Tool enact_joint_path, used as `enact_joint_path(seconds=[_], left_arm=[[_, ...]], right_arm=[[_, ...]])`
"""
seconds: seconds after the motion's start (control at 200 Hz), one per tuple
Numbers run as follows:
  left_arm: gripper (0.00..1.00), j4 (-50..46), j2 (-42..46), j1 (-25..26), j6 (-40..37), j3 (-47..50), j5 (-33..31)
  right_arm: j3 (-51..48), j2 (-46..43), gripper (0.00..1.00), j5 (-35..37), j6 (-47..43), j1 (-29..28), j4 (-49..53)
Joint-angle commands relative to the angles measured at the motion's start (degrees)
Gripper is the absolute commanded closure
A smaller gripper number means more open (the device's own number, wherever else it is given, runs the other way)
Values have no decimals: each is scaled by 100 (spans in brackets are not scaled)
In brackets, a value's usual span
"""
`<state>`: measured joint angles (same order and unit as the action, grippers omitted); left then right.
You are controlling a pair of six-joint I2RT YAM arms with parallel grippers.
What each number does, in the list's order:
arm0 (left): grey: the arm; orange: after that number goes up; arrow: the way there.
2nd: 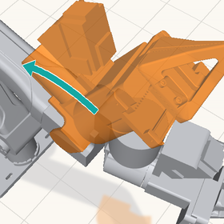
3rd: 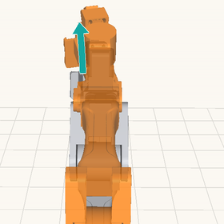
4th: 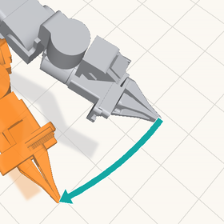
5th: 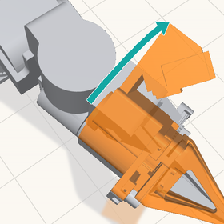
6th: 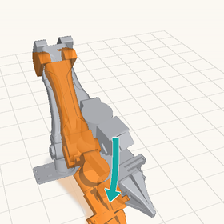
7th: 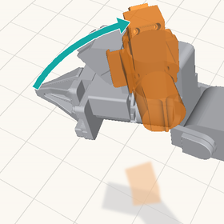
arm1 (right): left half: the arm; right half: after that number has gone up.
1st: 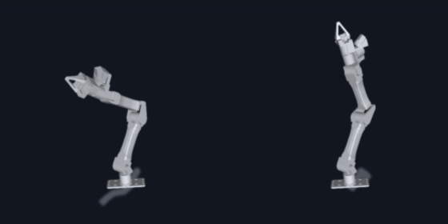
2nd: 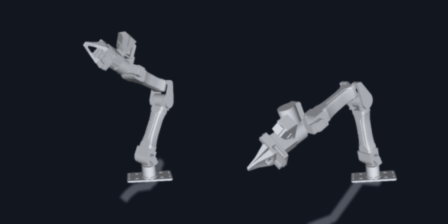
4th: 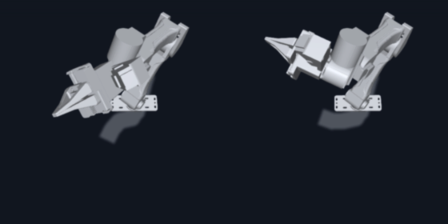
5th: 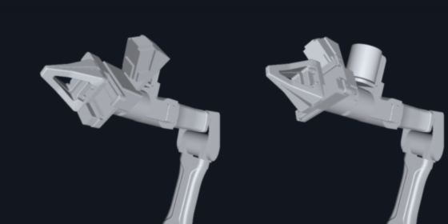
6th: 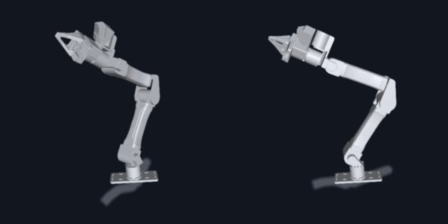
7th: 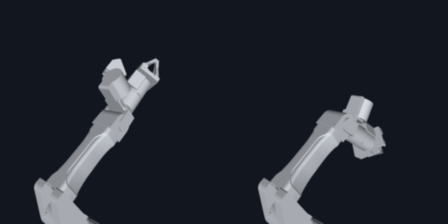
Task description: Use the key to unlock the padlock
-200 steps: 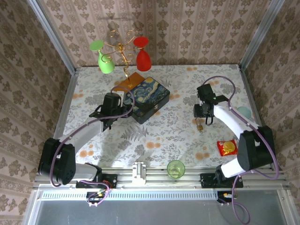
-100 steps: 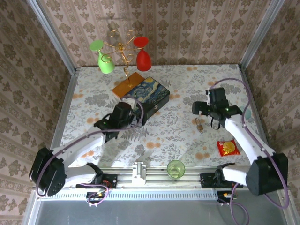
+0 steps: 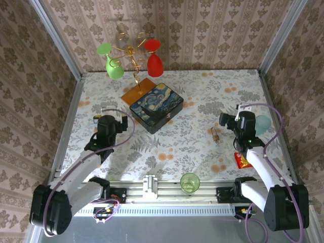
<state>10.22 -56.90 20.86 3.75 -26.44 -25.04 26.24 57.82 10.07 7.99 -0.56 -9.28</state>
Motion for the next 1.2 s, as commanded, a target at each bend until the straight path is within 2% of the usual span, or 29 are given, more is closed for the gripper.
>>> enact_joint_path(seconds=[0.0, 0.075, 0.145, 0.21, 0.3, 0.39, 0.47, 0.52, 0.55, 0.59, 0.64, 0.735, 1.195], left_arm=[[0, 1487, -642, -523, -708, 458, -41], [0, 2260, -1212, -997, -466, 601, 597], [0, 3326, -1812, -1333, -447, 753, 924], [0, 3201, -2016, -1420, -625, 540, 1135], [0, 3760, -2315, -1657, -714, 597, 1497], [0, 4618, -2812, -2029, -483, 803, 1908], [0, 5579, -3364, -2087, -518, 975, 2010], [0, 4988, -3107, -2075, -424, 921, 2042], [0, 5004, -3157, -2071, -420, 889, 2013], [0, 5180, -3296, -2074, -513, 833, 1978], [0, 4570, -3168, -2075, -448, 645, 2028], [0, 4259, -3208, -2021, -626, 431, 2228], [0, 4374, -3235, -1957, -664, 464, 2016]], right_arm=[[-482, 282, 0, -44, -367, 108, -1942], [-608, 571, 0, -197, -284, 117, -2502], [-676, 895, 0, -350, -310, 117, -2977], [-671, 1275, 0, -311, -312, 117, -3298], [-524, 1713, 0, -336, -280, 133, -3379], [-542, 2144, 0, -337, -278, 135, -3785], [-646, 2664, 0, -293, -238, 134, -4321], [-638, 2897, 0, -303, -232, 127, -4517], [-595, 2994, 0, -334, -284, 107, -4576], [-451, 2936, 0, -365, -345, 66, -4164], [-382, 2987, 0, -290, -414, -4, -4153], [-349, 2997, 0, -305, -450, -15, -4084], [-303, 2977, 0, -428, -552, -59, -3971]])
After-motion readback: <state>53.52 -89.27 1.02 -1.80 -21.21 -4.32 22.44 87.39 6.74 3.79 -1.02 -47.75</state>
